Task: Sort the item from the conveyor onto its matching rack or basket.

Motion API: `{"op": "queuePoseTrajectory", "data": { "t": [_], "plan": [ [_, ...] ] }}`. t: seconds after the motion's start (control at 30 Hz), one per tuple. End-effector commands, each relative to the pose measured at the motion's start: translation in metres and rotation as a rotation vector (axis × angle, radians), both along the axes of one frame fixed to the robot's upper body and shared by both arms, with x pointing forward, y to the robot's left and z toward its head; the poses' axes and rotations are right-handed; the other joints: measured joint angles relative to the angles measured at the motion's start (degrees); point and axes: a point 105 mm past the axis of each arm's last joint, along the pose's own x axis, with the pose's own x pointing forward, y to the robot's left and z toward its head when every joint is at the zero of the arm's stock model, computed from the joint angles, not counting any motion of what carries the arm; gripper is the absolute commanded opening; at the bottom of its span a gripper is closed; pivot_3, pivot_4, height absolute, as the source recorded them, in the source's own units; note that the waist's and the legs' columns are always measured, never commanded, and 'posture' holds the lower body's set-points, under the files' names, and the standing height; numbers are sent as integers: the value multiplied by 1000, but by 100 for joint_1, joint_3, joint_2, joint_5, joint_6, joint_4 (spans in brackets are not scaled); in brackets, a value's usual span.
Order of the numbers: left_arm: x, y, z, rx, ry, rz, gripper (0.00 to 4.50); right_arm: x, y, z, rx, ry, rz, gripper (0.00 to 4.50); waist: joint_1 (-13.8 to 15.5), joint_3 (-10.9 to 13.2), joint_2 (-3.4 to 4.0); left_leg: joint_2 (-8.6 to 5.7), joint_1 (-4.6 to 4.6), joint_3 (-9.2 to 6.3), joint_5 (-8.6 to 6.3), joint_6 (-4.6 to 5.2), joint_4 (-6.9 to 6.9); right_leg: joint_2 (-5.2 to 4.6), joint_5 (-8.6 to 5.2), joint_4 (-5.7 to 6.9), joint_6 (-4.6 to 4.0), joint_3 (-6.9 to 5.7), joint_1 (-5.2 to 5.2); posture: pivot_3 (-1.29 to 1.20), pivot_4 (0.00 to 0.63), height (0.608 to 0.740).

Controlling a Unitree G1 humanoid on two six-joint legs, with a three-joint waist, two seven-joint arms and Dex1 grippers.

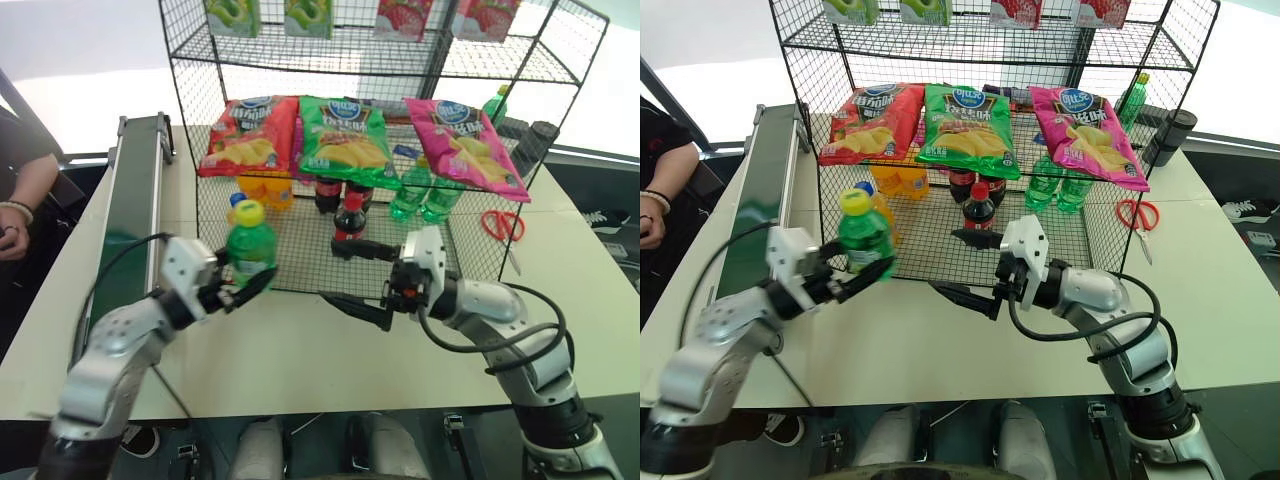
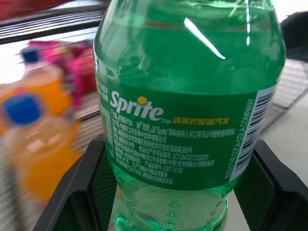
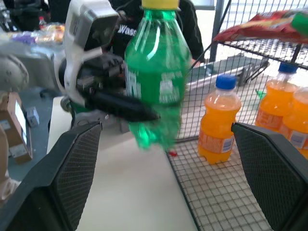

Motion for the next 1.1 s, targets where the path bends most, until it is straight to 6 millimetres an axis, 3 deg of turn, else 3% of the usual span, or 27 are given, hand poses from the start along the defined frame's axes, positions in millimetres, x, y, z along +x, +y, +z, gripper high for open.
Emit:
{"op": "queuePoseTrajectory", "data": {
  "t": [0.03, 0.23, 0.67, 0.77, 0.8, 0.97, 1.0, 1.03, 1.1],
  "plan": [
    [1, -29, 7, 7, -73, -134, 2810, -7, 8, 12, 17, -45, 25, 4500, -11, -1, -2, -1, 0, 2, 0, 0, 0, 3, 0, -1, 0, 1, 0, 0, 150, 736],
    [1, -55, 10, 7, -105, -264, 2810, -5, 8, 9, 11, -38, -12, 4500, -9, -1, -1, 4, 1, 2, 0, 1, -1, 19, 0, -1, 0, 5, -4, 0, 150, 736],
    [-4, -68, 15, 22, -151, -321, 2810, -4, 10, 4, 33, 7, -32, 4500, -3, 0, -1, 4, 2, 0, 0, 1, 1, 15, 0, -1, 0, 6, -1, 0, 150, 736],
    [-4, -67, 14, 28, -152, -315, 2809, -4, 10, 3, 40, 16, -26, 3630, -3, -1, -1, 4, 1, 1, 1, 1, 1, 14, 0, -1, 0, 6, -1, 0, 150, 736],
    [-4, -67, 14, 29, -152, -313, 2809, -4, 10, 3, 40, 18, -24, 3147, -3, -1, -1, 4, 1, 1, 1, 1, 1, 14, 0, -1, 0, 6, -1, 0, 150, 736],
    [-4, -65, 12, 17, -124, -307, 2809, -3, 10, 4, 37, 9, -23, 3029, -4, 0, -1, 3, 1, 0, 1, 1, 1, 14, 0, -1, 0, 6, -1, 0, 150, 736],
    [-3, -65, 11, 16, -115, -303, 3856, -3, 10, 4, 37, 7, -24, 3029, -5, -1, -1, 3, 1, 0, 1, 1, 1, 15, 0, -1, 0, 6, -1, 0, 150, 736],
    [-3, -64, 11, 21, -115, -303, 4272, -2, 10, 4, 37, 3, -30, 3029, -7, -1, -1, 3, 1, 0, 1, 1, 1, 15, 0, -1, 0, 6, -1, 0, 150, 736],
    [-2, -62, 7, 48, -127, -284, 4421, 2, 8, 5, 42, -3, -49, 3029, -7, -1, -1, 4, 2, 0, 1, 1, 1, 16, 0, 0, 0, 6, -1, 0, 150, 736]
  ]
}}
